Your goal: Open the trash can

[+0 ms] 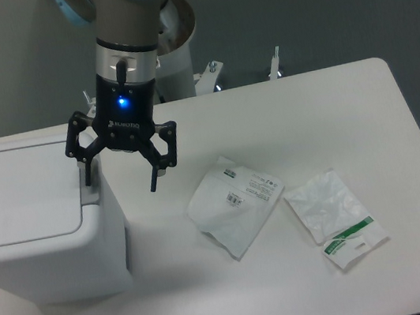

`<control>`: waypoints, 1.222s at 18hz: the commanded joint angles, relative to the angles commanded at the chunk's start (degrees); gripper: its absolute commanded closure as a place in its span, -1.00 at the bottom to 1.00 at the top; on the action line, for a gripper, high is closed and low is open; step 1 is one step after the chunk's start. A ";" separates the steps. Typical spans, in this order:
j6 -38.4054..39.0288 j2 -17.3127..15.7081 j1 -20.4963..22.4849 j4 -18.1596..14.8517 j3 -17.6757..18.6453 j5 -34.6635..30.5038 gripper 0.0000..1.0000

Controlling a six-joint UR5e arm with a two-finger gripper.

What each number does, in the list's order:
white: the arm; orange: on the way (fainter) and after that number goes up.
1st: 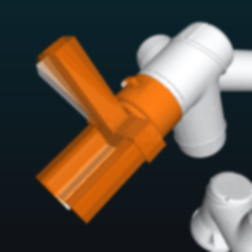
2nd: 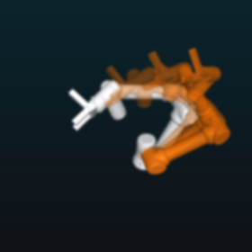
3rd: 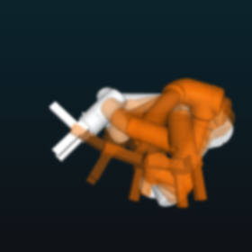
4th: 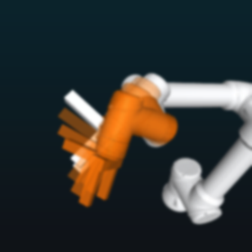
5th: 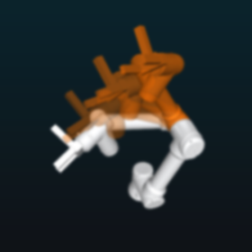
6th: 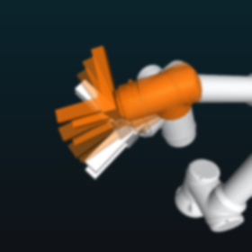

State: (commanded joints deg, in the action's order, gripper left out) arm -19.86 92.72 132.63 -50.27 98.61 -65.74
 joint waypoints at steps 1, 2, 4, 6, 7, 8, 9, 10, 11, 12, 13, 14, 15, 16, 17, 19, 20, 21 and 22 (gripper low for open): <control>-0.09 0.00 0.00 0.00 0.00 0.00 -1.00; -0.09 0.00 0.00 0.00 0.00 0.00 -1.00; -0.17 0.00 0.00 0.00 0.18 0.00 -1.00; -0.18 0.00 0.00 0.09 0.18 0.00 -1.00; -0.18 0.00 0.00 0.09 0.18 0.00 -1.00; -0.18 0.00 0.00 0.09 0.18 0.00 -1.00; -0.18 0.00 0.00 0.09 0.18 0.00 -1.00; -0.18 0.00 0.00 0.09 0.18 -0.09 -1.00; -0.18 0.09 0.00 0.09 0.18 -0.09 -1.00; -0.18 0.00 0.00 0.09 0.18 0.00 -1.00; -0.26 0.00 0.00 0.17 0.26 0.00 -1.00; -0.26 0.09 0.00 0.18 0.35 -0.09 -1.00; -0.26 0.09 0.00 0.18 0.35 -0.09 -1.00; -0.26 0.09 0.00 0.18 0.44 -0.09 -1.00; -0.26 0.09 0.00 0.18 0.70 -0.09 -1.00; -0.26 0.00 0.00 0.18 0.88 -0.09 -1.00; -0.26 0.00 0.00 0.18 0.88 -0.09 -1.00; -0.26 0.00 0.00 0.18 0.97 -0.09 -1.00; -0.26 0.00 0.00 0.18 0.97 -0.09 -1.00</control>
State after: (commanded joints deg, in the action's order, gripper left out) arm -20.13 92.72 132.63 -50.10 99.58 -65.83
